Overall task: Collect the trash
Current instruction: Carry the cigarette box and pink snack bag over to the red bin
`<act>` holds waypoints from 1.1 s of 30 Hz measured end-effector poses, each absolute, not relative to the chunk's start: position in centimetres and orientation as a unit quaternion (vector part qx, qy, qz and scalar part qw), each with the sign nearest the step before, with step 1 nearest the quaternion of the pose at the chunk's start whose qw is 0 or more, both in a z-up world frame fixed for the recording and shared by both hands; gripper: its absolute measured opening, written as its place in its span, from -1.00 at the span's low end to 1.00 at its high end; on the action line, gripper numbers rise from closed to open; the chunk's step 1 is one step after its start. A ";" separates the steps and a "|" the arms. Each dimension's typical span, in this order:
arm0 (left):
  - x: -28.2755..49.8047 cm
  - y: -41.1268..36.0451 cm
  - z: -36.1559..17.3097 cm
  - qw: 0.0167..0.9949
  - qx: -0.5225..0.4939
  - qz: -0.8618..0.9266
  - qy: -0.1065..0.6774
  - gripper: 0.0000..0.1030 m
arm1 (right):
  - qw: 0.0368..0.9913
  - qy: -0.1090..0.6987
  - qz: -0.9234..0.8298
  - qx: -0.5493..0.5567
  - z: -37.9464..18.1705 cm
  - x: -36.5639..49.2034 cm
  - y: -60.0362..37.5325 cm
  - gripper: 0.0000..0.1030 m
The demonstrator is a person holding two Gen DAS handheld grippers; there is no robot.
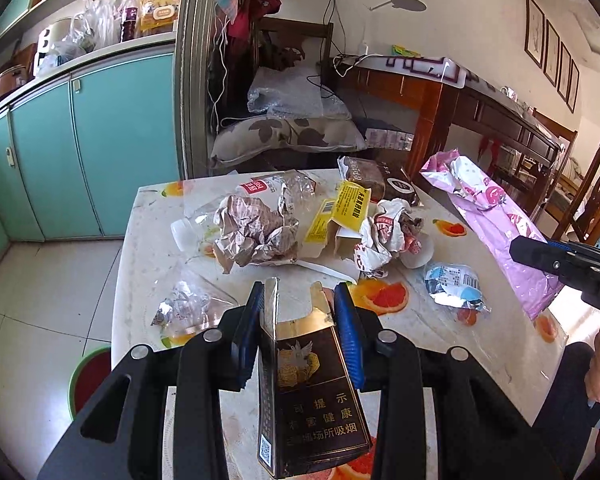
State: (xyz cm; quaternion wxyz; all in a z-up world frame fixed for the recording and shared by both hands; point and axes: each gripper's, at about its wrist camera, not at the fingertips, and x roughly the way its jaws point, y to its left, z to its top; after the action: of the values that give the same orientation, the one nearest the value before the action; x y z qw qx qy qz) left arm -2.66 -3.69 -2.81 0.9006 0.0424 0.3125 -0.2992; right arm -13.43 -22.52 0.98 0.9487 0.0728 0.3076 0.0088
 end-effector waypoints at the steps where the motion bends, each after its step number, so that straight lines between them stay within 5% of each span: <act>1: -2.6 -3.6 -2.7 0.902 0.042 -0.297 0.311 -0.36 | 0.949 0.305 0.012 0.075 1.1 -13.2 -22.3 -0.75; 33: -0.5 1.2 -2.4 0.928 0.018 -0.217 0.303 -0.36 | 0.943 0.307 0.100 0.080 0.7 -7.6 -17.0 -0.76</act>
State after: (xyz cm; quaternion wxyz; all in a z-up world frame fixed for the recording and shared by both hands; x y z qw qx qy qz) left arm -0.51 1.18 -2.39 0.9278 0.0177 0.3028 -0.2172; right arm -7.59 -17.00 0.70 0.9431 0.0803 0.3067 0.1000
